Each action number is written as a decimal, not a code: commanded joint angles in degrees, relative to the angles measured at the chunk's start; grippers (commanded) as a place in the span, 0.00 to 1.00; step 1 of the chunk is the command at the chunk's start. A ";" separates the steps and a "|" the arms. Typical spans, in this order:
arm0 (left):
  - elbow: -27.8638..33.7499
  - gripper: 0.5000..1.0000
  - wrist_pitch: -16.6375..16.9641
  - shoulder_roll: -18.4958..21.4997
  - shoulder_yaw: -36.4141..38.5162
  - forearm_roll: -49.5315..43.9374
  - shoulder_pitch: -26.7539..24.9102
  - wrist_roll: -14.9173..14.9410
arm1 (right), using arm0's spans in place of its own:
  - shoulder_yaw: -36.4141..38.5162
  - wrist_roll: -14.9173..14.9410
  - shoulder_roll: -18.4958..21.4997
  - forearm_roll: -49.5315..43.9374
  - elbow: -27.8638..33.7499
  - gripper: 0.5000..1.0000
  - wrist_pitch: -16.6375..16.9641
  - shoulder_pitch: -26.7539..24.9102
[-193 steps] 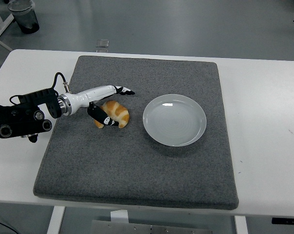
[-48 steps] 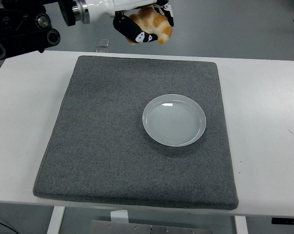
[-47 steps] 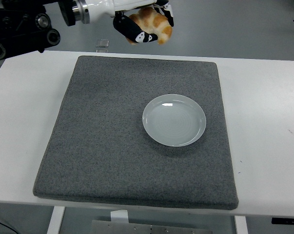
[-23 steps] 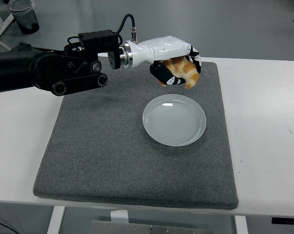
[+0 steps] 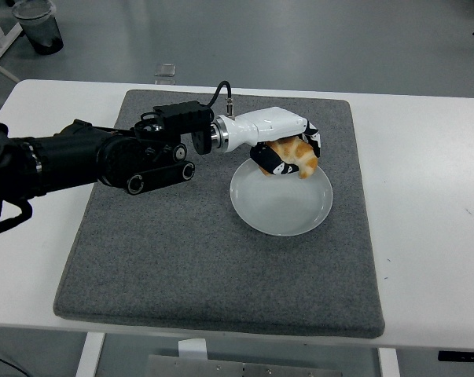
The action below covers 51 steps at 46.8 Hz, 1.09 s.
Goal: Place the bread on the plate
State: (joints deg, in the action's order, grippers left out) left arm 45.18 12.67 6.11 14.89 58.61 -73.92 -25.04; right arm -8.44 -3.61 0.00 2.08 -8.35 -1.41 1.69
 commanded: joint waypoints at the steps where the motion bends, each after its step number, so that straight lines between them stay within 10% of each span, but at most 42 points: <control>1: -1.06 0.00 -0.01 -0.93 0.14 0.02 0.97 -0.18 | 0.00 0.00 0.00 0.03 0.00 0.86 0.00 -0.02; 51: -1.15 0.00 1.57 -0.93 -0.03 0.98 5.10 -0.27 | 0.09 0.00 0.00 0.03 0.00 0.86 0.00 0.07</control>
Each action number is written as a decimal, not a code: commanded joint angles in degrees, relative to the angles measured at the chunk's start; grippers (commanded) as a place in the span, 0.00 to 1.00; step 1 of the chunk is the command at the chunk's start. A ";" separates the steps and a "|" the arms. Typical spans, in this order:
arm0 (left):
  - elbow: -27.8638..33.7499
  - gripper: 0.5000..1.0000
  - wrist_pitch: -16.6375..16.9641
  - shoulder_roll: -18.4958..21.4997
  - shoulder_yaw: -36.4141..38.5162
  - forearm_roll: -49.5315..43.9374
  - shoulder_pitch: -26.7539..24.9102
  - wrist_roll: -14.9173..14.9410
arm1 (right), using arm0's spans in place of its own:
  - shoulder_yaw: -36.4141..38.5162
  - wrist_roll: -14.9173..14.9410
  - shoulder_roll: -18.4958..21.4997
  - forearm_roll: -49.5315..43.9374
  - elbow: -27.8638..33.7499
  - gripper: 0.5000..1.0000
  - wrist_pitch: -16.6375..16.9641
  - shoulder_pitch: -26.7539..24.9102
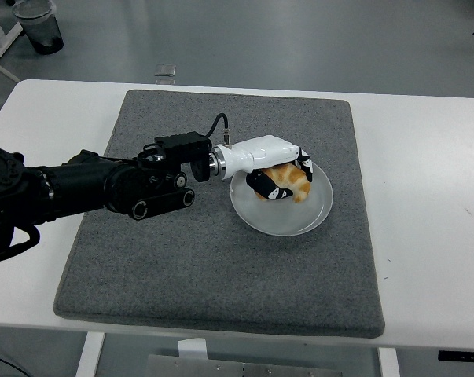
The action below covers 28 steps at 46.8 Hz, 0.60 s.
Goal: Place the bread on the plate
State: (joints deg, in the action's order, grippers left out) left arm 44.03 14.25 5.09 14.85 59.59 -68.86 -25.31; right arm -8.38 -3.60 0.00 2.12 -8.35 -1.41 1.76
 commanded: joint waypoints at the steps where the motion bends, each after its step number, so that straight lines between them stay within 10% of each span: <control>1: 0.00 0.00 -0.01 0.01 0.00 0.00 0.05 0.00 | 0.03 0.00 0.00 -0.01 0.00 0.86 0.00 0.00; 22: 0.00 0.01 0.87 0.09 -0.17 -0.26 1.63 0.09 | -0.06 0.00 0.00 -0.01 0.00 0.86 0.00 0.00; 28: 0.09 0.32 1.40 0.18 -0.26 -0.35 2.42 0.09 | -0.06 0.00 0.00 -0.01 0.00 0.86 0.00 0.00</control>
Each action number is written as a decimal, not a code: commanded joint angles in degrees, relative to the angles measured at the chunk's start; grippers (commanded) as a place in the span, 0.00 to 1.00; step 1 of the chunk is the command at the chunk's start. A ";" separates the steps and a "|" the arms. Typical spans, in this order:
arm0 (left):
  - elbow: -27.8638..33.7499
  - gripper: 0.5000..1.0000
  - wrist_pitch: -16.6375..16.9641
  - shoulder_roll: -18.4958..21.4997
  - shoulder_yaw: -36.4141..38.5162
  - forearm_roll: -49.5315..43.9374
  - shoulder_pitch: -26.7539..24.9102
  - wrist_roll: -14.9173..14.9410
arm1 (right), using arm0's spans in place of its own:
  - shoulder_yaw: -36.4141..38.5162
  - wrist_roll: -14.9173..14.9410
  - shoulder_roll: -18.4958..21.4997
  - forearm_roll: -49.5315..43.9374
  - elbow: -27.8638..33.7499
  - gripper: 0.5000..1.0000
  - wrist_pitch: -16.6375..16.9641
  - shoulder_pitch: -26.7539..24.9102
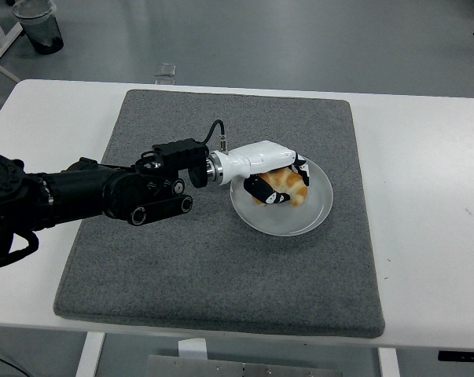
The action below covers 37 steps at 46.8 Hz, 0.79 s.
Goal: Place the bread on the plate
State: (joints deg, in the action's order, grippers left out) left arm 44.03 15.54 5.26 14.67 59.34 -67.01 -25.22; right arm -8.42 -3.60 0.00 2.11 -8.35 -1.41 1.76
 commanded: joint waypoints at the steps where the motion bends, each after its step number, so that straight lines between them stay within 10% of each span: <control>1: 0.09 0.34 0.10 0.01 -0.08 -0.11 0.56 -0.01 | -0.02 0.00 0.00 0.00 0.00 0.86 0.00 0.00; 37: 1.41 0.76 0.19 1.15 -3.15 -1.34 0.48 -0.01 | -0.02 0.00 0.00 0.00 0.00 0.86 0.00 0.00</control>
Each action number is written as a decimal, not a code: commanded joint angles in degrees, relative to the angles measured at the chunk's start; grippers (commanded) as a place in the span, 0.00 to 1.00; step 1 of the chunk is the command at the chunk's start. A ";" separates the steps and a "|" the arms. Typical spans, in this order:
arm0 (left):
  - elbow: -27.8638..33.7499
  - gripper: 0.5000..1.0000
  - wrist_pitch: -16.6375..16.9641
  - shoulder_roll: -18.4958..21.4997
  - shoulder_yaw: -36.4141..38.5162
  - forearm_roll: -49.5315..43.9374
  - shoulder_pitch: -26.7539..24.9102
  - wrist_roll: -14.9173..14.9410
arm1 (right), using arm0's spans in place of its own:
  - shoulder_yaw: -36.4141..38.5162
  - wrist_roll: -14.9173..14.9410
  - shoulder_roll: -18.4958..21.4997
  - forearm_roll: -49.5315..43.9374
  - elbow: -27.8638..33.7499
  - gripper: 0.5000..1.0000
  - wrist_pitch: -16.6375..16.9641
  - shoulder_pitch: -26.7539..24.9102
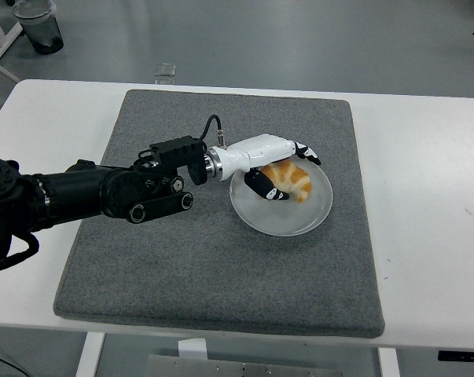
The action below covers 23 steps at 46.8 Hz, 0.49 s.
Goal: Place the bread on the plate
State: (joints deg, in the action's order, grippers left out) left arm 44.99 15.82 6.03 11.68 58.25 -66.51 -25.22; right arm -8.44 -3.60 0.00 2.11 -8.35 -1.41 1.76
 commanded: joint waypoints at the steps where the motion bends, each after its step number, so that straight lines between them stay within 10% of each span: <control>1: 0.80 0.77 -0.18 0.64 -0.25 -0.33 -0.11 0.00 | 0.00 0.00 0.00 0.00 0.00 0.86 0.00 0.00; 13: 6.77 0.84 -2.11 6.18 -6.48 -1.82 -1.43 0.08 | 0.00 0.00 0.00 0.00 0.00 0.86 0.00 0.00; 23: 7.66 0.96 -11.24 10.93 -18.43 -9.72 -0.82 0.43 | 0.00 0.00 0.00 0.00 0.00 0.86 0.00 0.00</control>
State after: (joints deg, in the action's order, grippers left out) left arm 52.82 7.75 15.90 -2.54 52.34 -67.93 -25.02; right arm -8.44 -3.60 0.00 2.11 -8.35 -1.41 1.76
